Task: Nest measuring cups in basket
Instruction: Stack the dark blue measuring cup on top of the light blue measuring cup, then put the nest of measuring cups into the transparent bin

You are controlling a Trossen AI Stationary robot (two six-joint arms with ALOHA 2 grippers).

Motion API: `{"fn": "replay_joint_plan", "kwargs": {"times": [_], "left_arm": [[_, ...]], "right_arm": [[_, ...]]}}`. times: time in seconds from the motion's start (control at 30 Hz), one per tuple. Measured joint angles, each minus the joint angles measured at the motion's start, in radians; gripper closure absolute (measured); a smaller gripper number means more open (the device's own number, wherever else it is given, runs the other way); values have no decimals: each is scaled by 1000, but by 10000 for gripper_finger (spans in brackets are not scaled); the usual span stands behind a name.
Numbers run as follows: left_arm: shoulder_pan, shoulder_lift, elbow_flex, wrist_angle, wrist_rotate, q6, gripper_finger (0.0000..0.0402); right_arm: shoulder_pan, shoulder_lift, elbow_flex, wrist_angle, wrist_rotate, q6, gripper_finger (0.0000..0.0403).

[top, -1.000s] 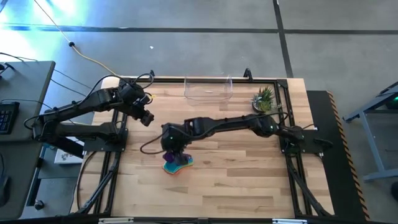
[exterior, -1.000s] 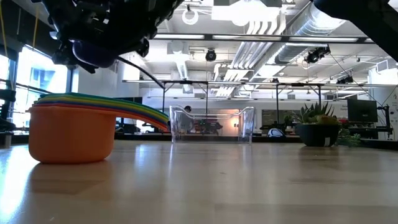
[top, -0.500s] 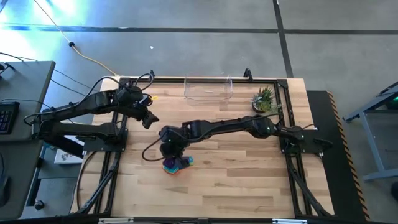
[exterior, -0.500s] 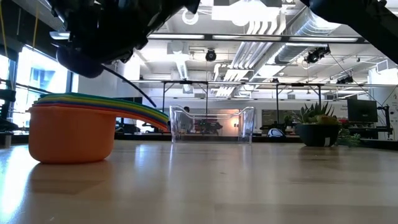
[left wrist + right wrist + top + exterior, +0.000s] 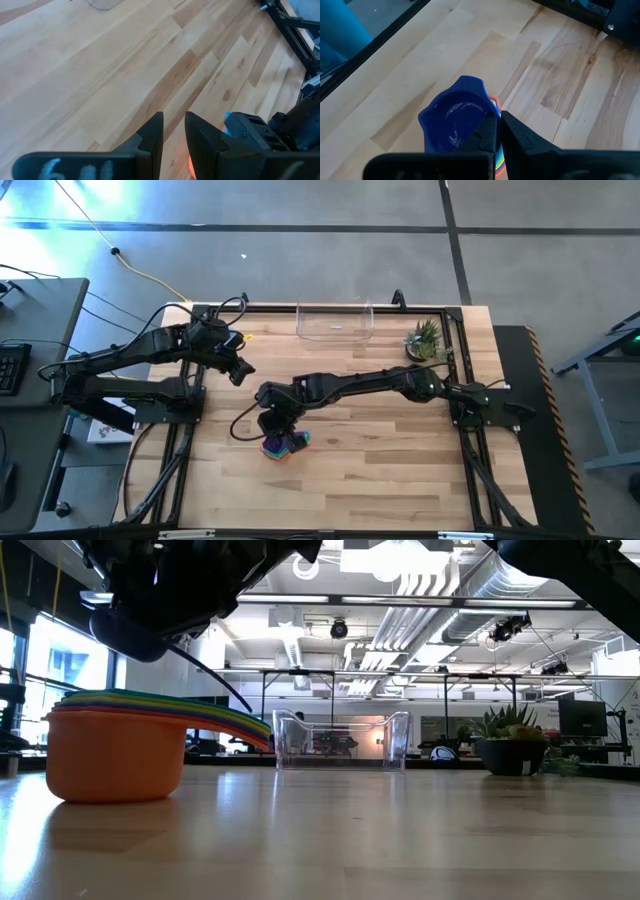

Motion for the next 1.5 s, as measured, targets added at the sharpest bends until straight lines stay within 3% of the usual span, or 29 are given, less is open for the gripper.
{"fn": "replay_joint_plan", "kwargs": {"times": [0.53,0.7,0.83,0.93,1.17,1.5], "left_arm": [[0,0,0,-1,1,0,330],[-8,-10,0,-1,9,2,330],[-84,-68,-8,11,2,27,330],[-170,-143,-53,88,-58,1,330],[-338,-339,-254,435,-186,-18,330],[-435,-506,-470,657,-202,42,330]], "right_arm": [[13,0,0,3,58,3,343],[13,0,2,13,80,87,341],[17,-6,2,0,118,175,341],[23,-23,2,-16,122,214,341],[49,-66,3,-46,219,297,341],[81,-75,4,-44,275,382,341]]}}
